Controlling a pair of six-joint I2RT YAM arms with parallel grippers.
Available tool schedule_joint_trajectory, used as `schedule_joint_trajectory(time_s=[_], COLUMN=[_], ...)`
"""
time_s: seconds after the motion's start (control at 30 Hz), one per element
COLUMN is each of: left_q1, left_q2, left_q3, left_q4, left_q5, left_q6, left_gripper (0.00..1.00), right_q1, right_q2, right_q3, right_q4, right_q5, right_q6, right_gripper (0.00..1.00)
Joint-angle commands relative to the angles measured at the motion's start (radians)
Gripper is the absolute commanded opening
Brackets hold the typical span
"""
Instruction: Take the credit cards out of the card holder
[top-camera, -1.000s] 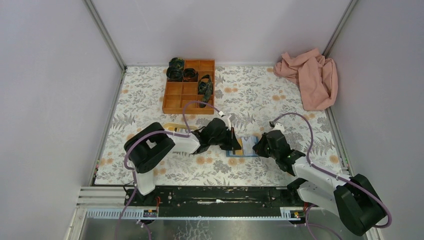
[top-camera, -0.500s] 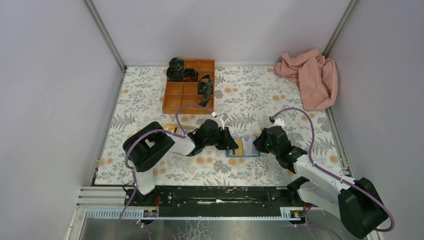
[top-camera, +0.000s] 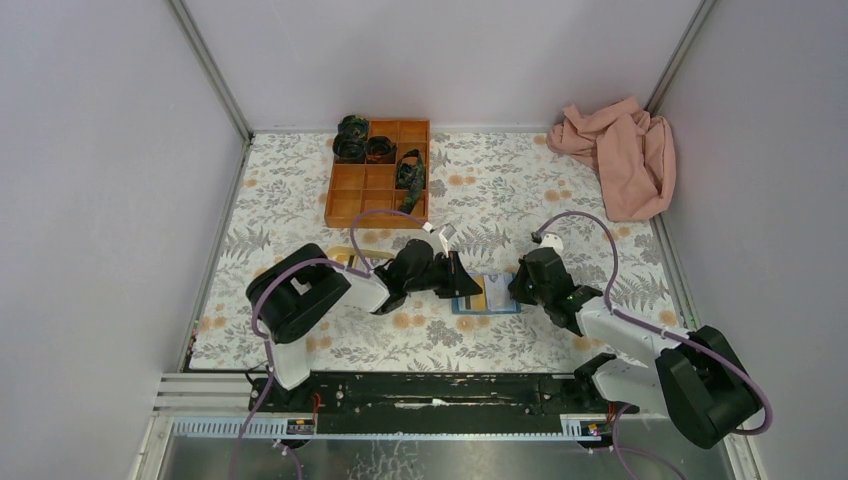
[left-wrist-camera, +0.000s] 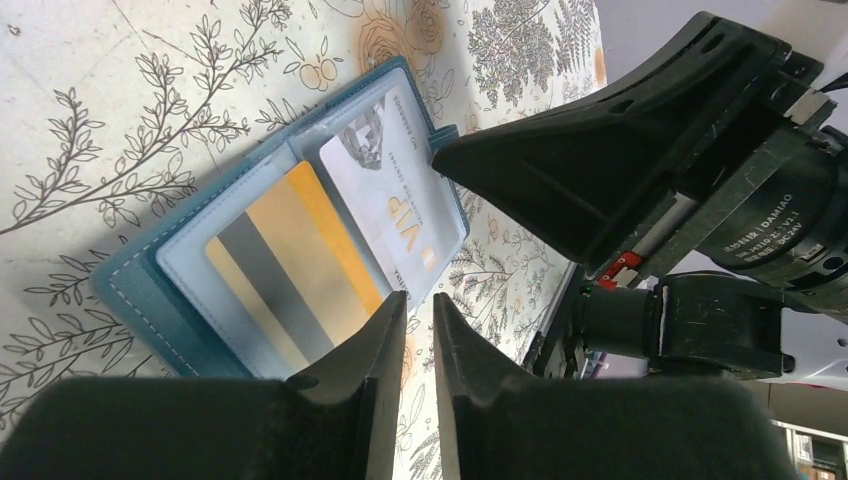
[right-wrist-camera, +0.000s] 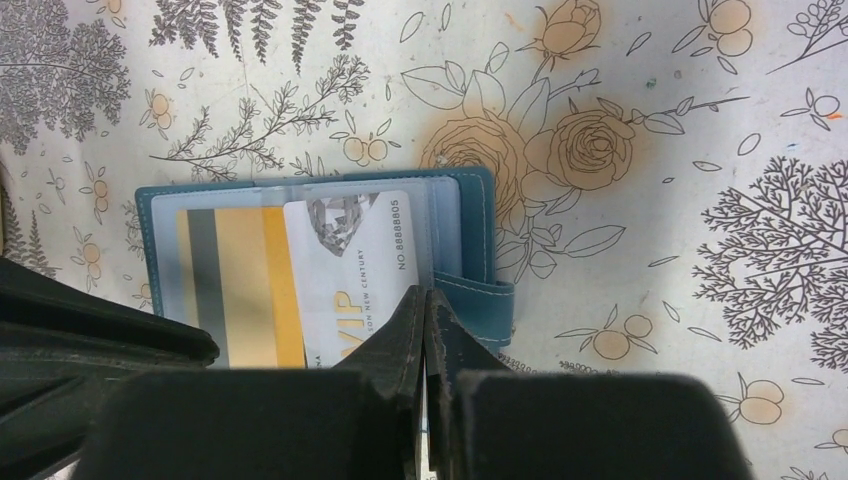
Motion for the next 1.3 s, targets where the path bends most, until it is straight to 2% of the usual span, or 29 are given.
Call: schedule_joint_trajectory(time_s=[0.0, 0.3, 0.5, 0.63, 0.77, 0.83, 1.03, 1.27], left_q1=[0.005, 0.005, 0.001, -0.006, -0.012, -0.018, -0.030, -0.032], left_q2=[0.053, 0.082, 0.101, 0.134, 0.144, 0.148, 0.180, 0.214], left_q3=[-0.001, 0.003, -0.005, 0.029, 0.080, 0.090, 0.082, 0.059], left_q4=[0.115, 0.090, 0.144, 0.135, 0.064, 0.046, 0.095, 0.229], left_q5=[0.007, -0.077, -0.088, -0.082, -0.082, -0.090, -0.103, -0.072], left_q6=[-0.041, -0.051, -0.070, -0.079, -0.056, -0.052, -0.069, -0.142], left_gripper=[0.23, 0.23, 0.25, 0.31, 0.47, 0.49, 0.49, 0.43], right_q1=[-0.018, -0.056, -0.061, -0.061, -0.064, -0.066, -0.070, -0.082], right_q2=[0.014, 0.025, 0.034, 0.043, 0.051, 0.054, 0.063, 0.085], right_q3=[-0.001, -0.019, -0.019, -0.021, -0.024, -0.027, -0.030, -0.030], right_q4=[0.053, 0.065, 0.072, 0.075, 0.084, 0.095, 0.106, 0.124], right_q5=[0.013, -0.054, -0.077, -0.090, -0.110, -0.121, -0.141, -0.171], right_q6=[-0.020, -0.023, -0.028, -0.026, -0.021, -0.017, -0.016, -0.008], right_gripper=[0.00, 0.00, 0.00, 0.00, 0.00, 0.00, 0.00, 0.00])
